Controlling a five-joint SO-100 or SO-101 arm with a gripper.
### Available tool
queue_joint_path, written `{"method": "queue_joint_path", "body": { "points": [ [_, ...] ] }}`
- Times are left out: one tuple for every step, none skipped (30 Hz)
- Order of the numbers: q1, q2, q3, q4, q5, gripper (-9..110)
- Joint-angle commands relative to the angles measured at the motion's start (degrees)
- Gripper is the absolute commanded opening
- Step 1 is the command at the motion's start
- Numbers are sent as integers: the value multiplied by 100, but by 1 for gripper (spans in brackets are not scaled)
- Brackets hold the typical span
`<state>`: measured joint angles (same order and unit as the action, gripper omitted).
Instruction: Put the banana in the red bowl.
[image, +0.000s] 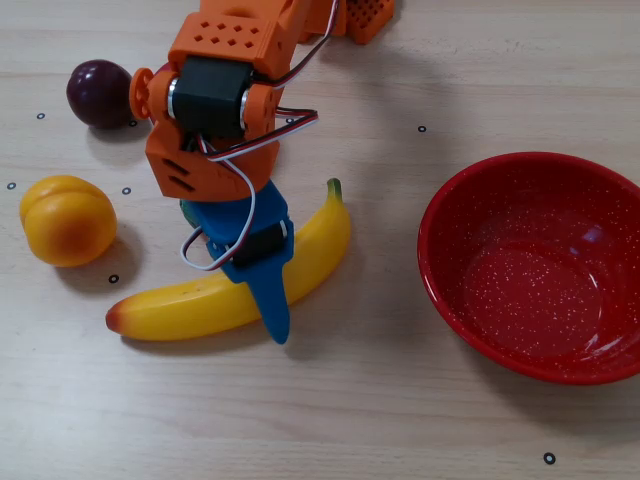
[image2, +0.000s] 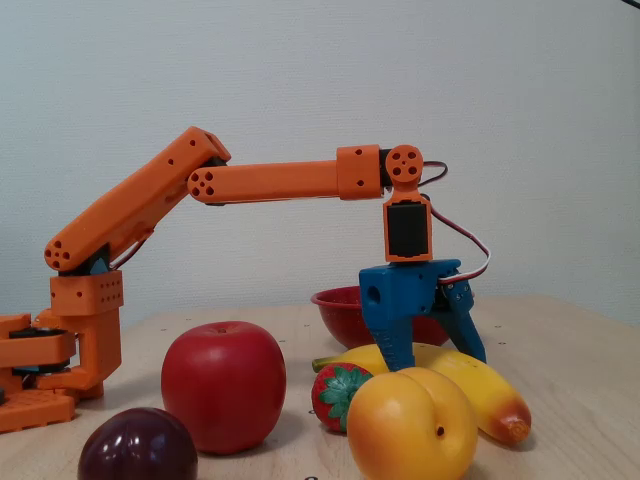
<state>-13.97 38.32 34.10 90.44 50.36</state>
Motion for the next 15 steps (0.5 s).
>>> {"method": "queue_joint_path", "body": {
  "points": [
    [141, 105, -378, -211, -97, 40],
    [167, 105, -378, -211, -88, 37],
    [185, 114, -378, -193, -53, 34],
    [211, 132, -378, -167, -26, 29],
    [229, 167, -378, -132, 0, 22],
    [237, 202, -378, -79, 35, 15],
    [246, 229, -378, -44, 53, 7],
    [264, 272, -378, -35, 62, 1],
    [272, 299, -378, -18, 0, 0],
    [264, 325, -378, 18, -53, 0],
    [255, 360, -387, 70, -79, 0],
    [246, 404, -404, 123, -114, 0],
    [237, 448, -422, 176, -158, 0],
    [220, 519, -448, 246, -211, 0],
    [220, 598, -492, 290, -299, 0]
  ]
}}
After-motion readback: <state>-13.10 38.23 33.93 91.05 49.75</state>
